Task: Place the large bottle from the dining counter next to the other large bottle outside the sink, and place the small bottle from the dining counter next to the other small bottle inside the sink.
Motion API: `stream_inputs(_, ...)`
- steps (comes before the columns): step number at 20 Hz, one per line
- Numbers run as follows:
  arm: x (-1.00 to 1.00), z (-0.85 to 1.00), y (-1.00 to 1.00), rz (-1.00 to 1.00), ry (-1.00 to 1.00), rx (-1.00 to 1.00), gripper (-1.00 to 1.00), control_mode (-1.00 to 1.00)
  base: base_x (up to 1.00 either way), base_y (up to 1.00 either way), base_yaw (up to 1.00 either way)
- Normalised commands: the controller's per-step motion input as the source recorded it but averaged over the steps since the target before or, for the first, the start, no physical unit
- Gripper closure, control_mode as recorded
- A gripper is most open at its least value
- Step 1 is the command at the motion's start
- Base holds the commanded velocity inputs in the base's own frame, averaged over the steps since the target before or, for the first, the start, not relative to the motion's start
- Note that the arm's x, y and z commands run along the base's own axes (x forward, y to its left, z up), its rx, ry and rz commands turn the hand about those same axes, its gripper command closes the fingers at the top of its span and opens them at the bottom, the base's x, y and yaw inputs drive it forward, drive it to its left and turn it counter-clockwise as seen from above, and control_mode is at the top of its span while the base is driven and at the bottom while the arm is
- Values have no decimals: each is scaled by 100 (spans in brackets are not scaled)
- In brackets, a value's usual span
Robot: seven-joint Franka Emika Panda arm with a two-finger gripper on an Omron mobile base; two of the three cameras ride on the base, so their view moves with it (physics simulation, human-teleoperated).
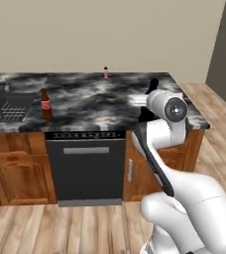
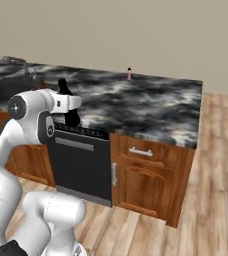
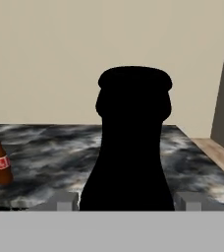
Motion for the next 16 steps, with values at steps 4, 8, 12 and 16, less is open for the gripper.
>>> stream_inputs(4, 0, 0, 0, 0, 0, 0, 100, 100, 22, 43, 34)
stream_inputs(8, 0, 0, 0, 0, 0, 0, 100, 100, 13, 34, 38)
stream_inputs(12, 0, 0, 0, 0, 0, 0, 100, 100, 18, 7, 42)
stream_inputs(16, 0, 0, 0, 0, 0, 0, 100, 100, 33, -4, 37)
